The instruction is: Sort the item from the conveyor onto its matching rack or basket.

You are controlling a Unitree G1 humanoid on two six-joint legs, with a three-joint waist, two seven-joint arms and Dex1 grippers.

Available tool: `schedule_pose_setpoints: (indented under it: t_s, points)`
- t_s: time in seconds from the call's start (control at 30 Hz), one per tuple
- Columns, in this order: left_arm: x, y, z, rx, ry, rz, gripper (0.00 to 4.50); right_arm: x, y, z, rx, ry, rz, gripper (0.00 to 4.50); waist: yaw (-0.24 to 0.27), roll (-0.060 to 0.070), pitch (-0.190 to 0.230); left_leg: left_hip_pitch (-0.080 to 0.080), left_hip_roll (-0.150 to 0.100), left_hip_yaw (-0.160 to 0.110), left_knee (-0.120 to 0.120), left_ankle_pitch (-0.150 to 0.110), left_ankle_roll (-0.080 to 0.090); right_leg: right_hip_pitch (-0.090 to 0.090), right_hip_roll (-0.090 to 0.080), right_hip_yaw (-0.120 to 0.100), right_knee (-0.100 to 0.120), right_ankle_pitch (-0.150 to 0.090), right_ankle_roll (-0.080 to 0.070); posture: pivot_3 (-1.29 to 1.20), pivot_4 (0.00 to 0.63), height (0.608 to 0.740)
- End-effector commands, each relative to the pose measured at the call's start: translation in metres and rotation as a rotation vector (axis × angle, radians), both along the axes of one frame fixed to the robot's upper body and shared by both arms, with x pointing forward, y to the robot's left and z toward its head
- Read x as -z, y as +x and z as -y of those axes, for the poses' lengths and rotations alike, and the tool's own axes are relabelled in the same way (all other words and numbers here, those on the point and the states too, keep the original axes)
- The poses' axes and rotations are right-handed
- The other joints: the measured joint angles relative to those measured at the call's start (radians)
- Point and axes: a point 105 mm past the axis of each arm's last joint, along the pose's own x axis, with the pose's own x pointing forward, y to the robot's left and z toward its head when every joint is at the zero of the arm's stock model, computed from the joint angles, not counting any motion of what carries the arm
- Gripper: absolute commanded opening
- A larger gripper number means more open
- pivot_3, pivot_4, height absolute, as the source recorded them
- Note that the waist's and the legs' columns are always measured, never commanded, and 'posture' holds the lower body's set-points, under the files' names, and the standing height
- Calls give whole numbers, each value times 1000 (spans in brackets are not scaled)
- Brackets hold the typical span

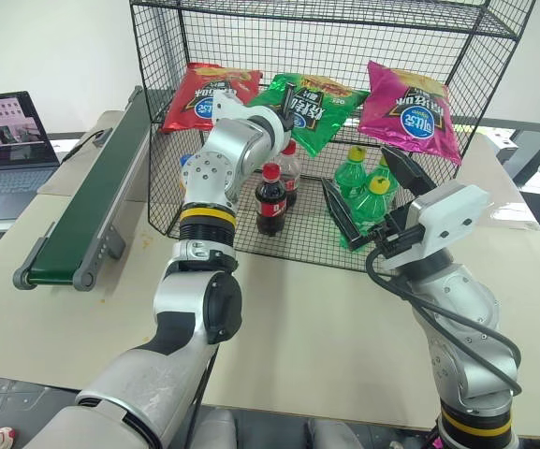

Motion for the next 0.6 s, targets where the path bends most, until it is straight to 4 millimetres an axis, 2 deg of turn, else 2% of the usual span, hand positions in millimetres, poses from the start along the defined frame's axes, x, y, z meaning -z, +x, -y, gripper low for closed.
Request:
schedule_pose_setpoints:
  t_s: [0.03, 0.2, 0.43, 0.6]
  points:
    - [-2, -1, 6, -5, 13, 1, 75, -11, -9, -1, -5, 11, 55, 4500, 0, 0, 0, 0, 0, 0, 0, 0, 0, 0, 0, 0, 0, 0, 0, 0, 150, 740]
    - [-9, -14, 25, 50, -69, 0, 75, -11, -9, 0, -4, 8, 55, 4500, 5, 0, 0, -1, 0, 0, 0, 0, 0, 0, 0, 0, 0, 0, 0, 0, 150, 740]
    - [-6, -24, 15, -86, -126, -35, 75, -11, -8, 1, -1, 7, 55, 4500, -5, 0, 0, 0, 0, 0, 0, 0, 0, 0, 0, 1, 1, 0, 0, 0, 150, 740]
    - [-7, -30, 25, -71, -167, -43, 75, -11, -7, 0, -6, 7, 55, 4500, 1, 0, 0, -1, 0, 0, 0, 0, 0, 0, 0, 1, 1, 0, 0, 0, 150, 740]
